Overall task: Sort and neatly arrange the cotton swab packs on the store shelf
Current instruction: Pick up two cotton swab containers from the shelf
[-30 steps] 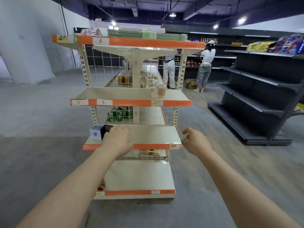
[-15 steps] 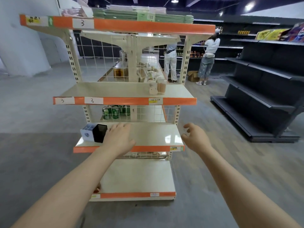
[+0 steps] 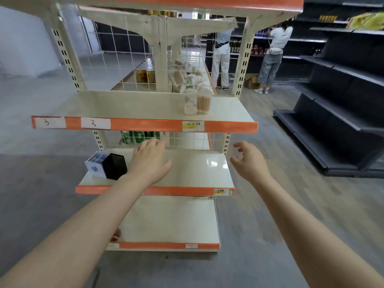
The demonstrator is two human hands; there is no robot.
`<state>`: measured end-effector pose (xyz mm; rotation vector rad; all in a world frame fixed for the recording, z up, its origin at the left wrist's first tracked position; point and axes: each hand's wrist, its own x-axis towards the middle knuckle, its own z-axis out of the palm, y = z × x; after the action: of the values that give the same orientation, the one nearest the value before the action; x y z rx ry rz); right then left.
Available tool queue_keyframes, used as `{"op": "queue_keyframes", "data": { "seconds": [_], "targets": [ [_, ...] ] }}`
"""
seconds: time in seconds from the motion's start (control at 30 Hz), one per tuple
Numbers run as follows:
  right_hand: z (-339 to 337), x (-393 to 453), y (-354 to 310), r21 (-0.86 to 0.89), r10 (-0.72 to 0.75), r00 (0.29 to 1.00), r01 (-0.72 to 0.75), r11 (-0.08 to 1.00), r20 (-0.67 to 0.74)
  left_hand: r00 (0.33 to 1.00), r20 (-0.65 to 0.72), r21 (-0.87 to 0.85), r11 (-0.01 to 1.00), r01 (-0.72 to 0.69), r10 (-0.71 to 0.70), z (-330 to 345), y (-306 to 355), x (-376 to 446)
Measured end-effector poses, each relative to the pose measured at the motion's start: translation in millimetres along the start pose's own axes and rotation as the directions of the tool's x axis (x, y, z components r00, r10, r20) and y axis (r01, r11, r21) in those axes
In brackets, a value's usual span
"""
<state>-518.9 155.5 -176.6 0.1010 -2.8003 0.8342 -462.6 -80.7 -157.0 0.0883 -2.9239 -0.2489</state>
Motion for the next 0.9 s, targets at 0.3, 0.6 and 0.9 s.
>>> {"op": "queue_keyframes", "data": {
  "seconds": [0.3, 0.6, 0.9],
  "targets": [
    [23, 63, -12, 0.055, -0.062, 0.994, 0.067, 0.996, -0.089, 0.999, 0.011, -0.047, 0.998, 0.043, -0.043, 8, -15, 70],
    [45, 152, -38, 0.122, -0.014, 0.991, 0.030, 0.992, -0.131, 0.997, 0.057, -0.166, 0.984, 0.065, -0.056, 18, -34, 175],
    [61, 217, -49, 0.158, 0.016, 0.986, 0.011, 0.987, -0.168, 0.987, 0.117, -0.143, 0.985, -0.094, 0.111, 21, -43, 252]
  ]
}}
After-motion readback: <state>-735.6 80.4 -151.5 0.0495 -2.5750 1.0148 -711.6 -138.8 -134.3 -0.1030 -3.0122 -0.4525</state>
